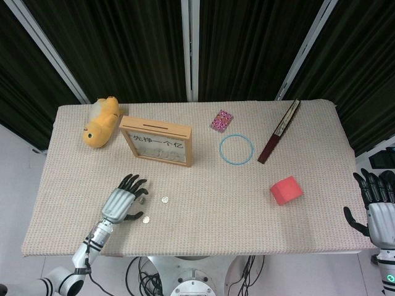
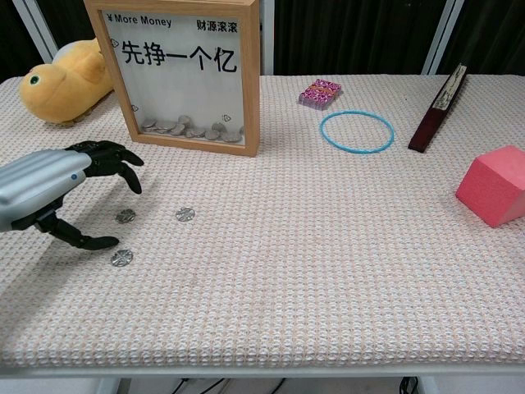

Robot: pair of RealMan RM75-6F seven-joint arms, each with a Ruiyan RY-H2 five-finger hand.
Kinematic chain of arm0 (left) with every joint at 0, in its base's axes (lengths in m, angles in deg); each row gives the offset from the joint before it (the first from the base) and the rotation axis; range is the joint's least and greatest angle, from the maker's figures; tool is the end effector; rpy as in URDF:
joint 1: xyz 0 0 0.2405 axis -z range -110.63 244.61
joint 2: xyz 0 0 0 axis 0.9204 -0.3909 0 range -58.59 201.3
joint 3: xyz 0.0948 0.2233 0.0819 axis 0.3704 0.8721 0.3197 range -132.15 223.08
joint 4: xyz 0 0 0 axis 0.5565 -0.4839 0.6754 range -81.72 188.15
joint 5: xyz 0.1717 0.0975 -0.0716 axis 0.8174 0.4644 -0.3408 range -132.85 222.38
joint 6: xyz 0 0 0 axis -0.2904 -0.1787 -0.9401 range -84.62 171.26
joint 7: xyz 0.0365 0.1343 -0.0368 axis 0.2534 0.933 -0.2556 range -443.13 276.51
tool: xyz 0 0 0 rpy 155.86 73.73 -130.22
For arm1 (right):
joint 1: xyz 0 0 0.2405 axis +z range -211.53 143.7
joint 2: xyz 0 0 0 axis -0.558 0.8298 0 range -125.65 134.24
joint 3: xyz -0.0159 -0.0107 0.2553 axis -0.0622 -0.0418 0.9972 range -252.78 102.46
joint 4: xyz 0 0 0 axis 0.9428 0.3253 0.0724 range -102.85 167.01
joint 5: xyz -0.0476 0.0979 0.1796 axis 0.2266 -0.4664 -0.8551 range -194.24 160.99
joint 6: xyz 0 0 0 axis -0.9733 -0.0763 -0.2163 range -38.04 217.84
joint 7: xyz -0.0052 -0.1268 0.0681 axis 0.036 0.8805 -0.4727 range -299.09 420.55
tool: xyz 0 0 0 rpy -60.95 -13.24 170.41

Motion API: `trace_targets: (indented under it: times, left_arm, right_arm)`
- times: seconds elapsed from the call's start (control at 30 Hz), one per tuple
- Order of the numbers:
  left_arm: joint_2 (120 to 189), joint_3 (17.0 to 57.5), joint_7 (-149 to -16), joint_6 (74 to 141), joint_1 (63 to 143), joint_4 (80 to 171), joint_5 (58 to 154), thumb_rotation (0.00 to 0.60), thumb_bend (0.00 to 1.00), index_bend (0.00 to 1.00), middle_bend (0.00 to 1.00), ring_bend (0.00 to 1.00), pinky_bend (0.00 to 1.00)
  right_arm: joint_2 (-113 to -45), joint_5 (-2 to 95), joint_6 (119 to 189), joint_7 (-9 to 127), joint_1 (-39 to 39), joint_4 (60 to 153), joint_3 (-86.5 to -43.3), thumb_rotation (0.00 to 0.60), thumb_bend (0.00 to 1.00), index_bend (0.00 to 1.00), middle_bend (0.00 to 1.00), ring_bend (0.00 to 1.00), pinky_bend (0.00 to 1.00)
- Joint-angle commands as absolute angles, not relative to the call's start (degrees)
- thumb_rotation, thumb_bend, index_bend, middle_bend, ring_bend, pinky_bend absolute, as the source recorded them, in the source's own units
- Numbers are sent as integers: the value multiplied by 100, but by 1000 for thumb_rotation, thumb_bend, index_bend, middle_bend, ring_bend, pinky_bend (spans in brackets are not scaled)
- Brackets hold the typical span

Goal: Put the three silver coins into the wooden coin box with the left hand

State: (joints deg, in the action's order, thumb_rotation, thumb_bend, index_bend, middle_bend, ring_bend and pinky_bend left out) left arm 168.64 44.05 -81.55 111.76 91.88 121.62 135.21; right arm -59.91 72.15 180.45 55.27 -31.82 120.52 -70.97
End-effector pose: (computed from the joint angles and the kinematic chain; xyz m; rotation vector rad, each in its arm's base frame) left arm -0.2299 0.2609 -0.0437 -1.8478 -0.9296 -1.0559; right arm -0.3182 -0.1706 0.1780 1.3239 -0.8436 0.9939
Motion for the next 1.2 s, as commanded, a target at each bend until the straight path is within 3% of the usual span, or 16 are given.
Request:
trace_targets:
  times: [0.03,0.33,0.6,1.2]
  left_arm:
    - [16856,4415,-8163,11140,9201,12160,13484,600,212,344,125,5,62]
    - [16814,4440,-8075,11095,9216,12205,13378,600,234,353,126,5,62]
    - [16857,4475,-8088,11125,9200,12158,13335,600,235,426,128,5,61]
    - [16919,4499,-8155,11106,9232,12011,13277,600,257,416,129,5,61]
  right_arm:
    - [-5989,7209,18035,5534,-3178,12055,-7095,600,302,0,0,0,0]
    - [-6006,7198,17983,5536,-3154,12036,-7090,600,302,0,0,0,0]
    - [-6010,7172,17977,5508,-3164,12006,-7087,600,303,0,0,0,0]
    - [-6030,7127,17928,5476,-3160,11962,-7080,600,310,0,0,0,0]
